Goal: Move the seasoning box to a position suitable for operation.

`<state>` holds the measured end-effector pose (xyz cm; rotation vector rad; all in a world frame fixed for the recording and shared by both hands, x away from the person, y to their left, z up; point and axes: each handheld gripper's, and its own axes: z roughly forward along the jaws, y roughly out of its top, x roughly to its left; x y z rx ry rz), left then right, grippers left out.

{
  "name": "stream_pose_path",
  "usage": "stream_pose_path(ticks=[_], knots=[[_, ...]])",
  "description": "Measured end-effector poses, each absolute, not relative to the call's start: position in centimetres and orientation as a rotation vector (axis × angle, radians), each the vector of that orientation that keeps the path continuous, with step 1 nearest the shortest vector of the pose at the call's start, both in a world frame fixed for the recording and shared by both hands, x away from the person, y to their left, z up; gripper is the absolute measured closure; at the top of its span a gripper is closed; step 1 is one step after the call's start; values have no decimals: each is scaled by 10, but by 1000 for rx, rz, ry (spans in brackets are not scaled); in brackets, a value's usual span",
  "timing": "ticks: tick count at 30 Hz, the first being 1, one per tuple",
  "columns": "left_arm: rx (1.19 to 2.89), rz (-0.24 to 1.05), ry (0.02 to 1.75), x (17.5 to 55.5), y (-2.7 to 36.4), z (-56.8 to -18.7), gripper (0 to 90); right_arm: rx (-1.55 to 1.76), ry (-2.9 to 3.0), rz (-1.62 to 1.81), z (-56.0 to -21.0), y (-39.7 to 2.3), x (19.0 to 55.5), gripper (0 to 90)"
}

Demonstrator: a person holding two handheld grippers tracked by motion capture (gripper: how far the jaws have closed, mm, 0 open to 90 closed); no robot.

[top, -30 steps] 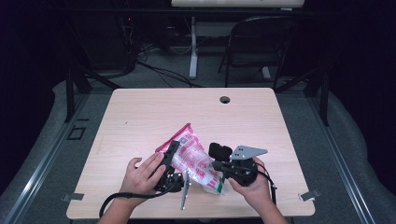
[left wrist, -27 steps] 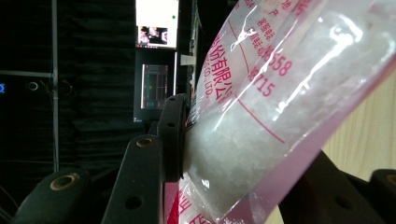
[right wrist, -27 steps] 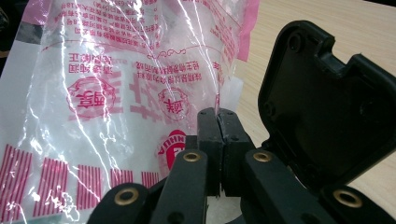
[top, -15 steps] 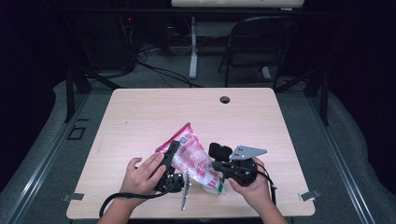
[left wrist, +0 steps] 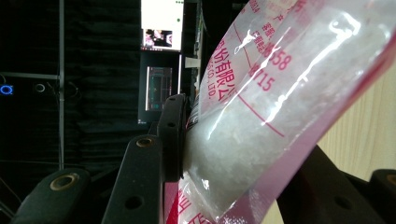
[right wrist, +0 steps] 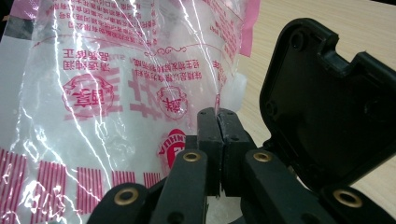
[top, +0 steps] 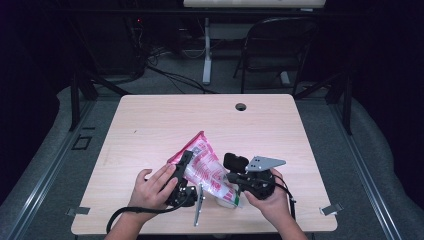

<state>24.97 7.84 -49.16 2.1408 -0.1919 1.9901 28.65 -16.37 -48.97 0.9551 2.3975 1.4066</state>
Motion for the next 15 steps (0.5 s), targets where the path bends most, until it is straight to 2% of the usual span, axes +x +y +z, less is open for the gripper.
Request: stream_pose_path(ticks=[15], knots=[[2127,2000,-200,249,78,-490,641,953,2398,1405,-490,-163,286,893]])
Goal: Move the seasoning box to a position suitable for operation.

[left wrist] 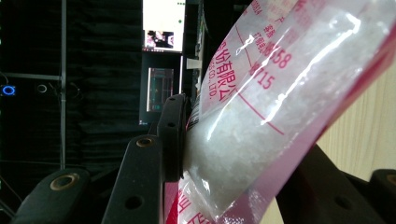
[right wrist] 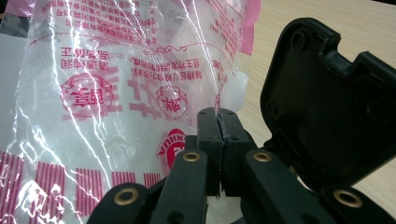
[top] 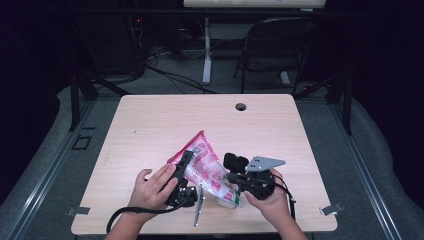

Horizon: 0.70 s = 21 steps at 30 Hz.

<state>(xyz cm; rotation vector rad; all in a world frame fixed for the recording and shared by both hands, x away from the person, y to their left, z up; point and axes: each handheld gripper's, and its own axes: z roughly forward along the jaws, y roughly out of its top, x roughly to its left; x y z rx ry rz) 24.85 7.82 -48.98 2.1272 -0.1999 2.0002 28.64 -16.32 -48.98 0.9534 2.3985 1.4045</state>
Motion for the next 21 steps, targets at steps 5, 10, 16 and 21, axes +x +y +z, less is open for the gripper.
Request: stream_pose_path(ticks=[5,10,16,21], knots=[[2125,2000,-202,249,78,-490,641,953,2398,1404,-490,-163,286,893],[2125,1995,-193,248,78,-490,641,951,2402,1401,-490,-163,286,893],[2124,1998,-196,248,78,-490,641,952,2406,1400,-491,-163,287,893],[2122,2000,-200,248,78,-489,640,952,2407,1402,-491,-163,286,893]])
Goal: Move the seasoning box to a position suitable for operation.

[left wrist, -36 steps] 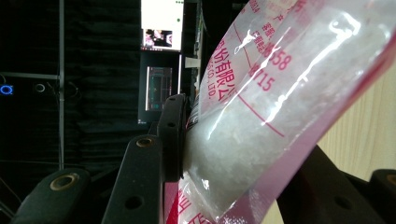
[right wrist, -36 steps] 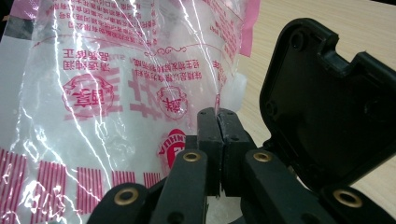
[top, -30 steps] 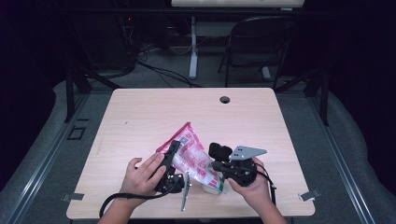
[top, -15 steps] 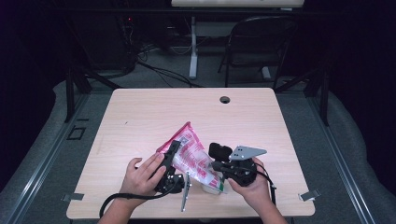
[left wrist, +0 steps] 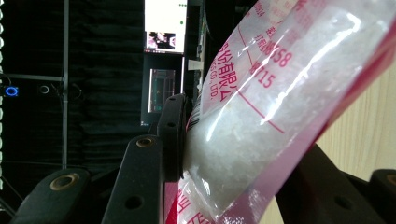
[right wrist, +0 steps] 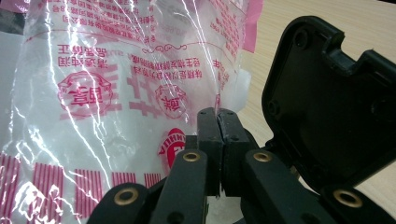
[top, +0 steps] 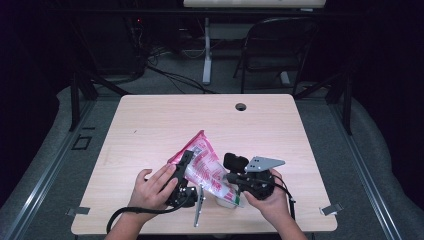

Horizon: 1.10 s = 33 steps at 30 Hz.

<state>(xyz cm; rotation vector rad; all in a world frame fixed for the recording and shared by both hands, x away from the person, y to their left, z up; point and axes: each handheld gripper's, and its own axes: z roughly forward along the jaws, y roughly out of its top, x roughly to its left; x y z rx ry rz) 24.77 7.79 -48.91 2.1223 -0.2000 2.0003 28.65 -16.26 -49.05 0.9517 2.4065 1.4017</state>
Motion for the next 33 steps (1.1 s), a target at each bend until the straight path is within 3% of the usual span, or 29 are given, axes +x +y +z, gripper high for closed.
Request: stream_pose_path(ticks=[33], knots=[[2112,2004,-207,246,77,-488,641,953,2413,1396,-493,-161,287,894]])
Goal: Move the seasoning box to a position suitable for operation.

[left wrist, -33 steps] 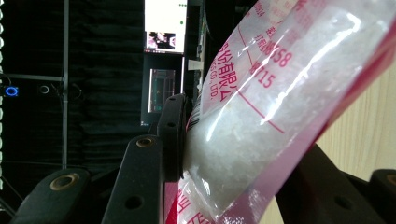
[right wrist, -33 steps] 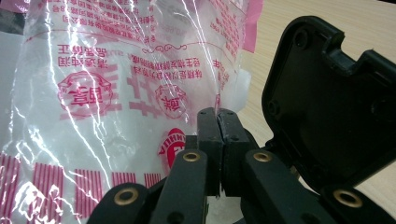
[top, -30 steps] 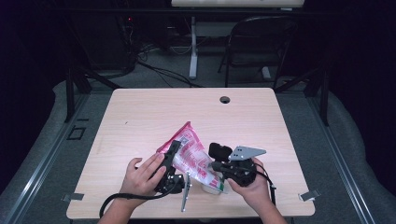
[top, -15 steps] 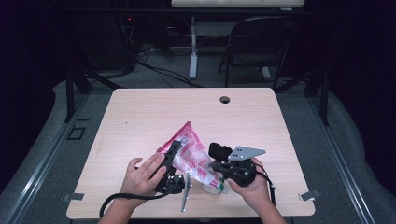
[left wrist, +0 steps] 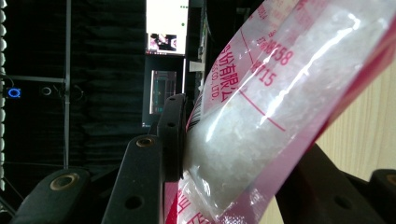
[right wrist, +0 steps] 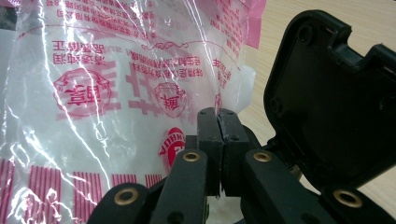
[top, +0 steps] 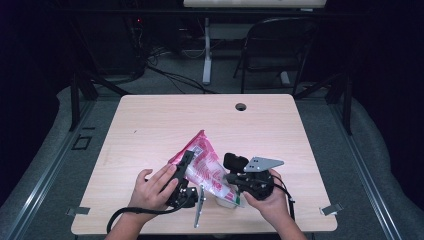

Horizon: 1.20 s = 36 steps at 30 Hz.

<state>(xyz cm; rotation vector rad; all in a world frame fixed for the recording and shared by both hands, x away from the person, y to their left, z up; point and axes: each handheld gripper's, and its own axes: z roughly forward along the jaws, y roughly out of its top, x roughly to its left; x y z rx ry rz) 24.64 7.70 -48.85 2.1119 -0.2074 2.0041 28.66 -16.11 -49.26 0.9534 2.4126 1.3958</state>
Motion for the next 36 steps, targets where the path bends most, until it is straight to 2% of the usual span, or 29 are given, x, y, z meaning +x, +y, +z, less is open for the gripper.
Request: stream_pose_path(ticks=[36], knots=[[2094,2008,-213,244,76,-487,641,953,2414,1397,-493,-161,287,893]])
